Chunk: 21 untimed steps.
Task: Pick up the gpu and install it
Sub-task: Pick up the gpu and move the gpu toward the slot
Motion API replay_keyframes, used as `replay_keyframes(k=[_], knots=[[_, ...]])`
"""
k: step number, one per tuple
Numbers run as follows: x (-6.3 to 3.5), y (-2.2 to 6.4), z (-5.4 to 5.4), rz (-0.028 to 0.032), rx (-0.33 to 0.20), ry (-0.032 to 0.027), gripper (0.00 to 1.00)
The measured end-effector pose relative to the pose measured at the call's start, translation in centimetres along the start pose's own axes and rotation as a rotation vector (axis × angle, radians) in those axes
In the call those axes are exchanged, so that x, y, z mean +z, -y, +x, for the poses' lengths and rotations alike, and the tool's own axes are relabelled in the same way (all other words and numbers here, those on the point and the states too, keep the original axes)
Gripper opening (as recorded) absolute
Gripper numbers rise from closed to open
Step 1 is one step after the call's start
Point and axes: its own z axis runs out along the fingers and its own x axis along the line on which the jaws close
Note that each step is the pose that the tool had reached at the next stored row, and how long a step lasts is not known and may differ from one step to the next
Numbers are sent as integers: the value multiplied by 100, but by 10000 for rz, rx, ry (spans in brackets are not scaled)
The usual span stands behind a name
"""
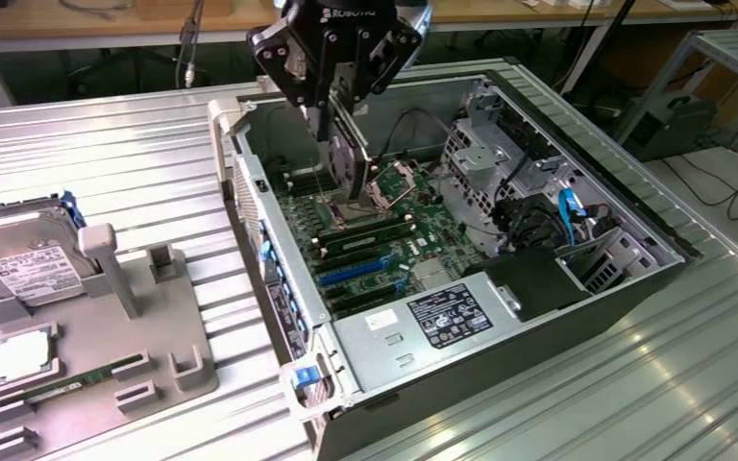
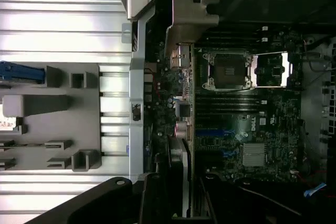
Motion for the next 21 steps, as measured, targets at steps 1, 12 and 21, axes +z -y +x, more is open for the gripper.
replay_keyframes(k=[1, 12, 21], knots=[[3, 1, -136, 2, 23, 4, 28], [-1, 3, -358, 2, 23, 6, 28], [10, -7, -774, 0, 1, 4, 28]])
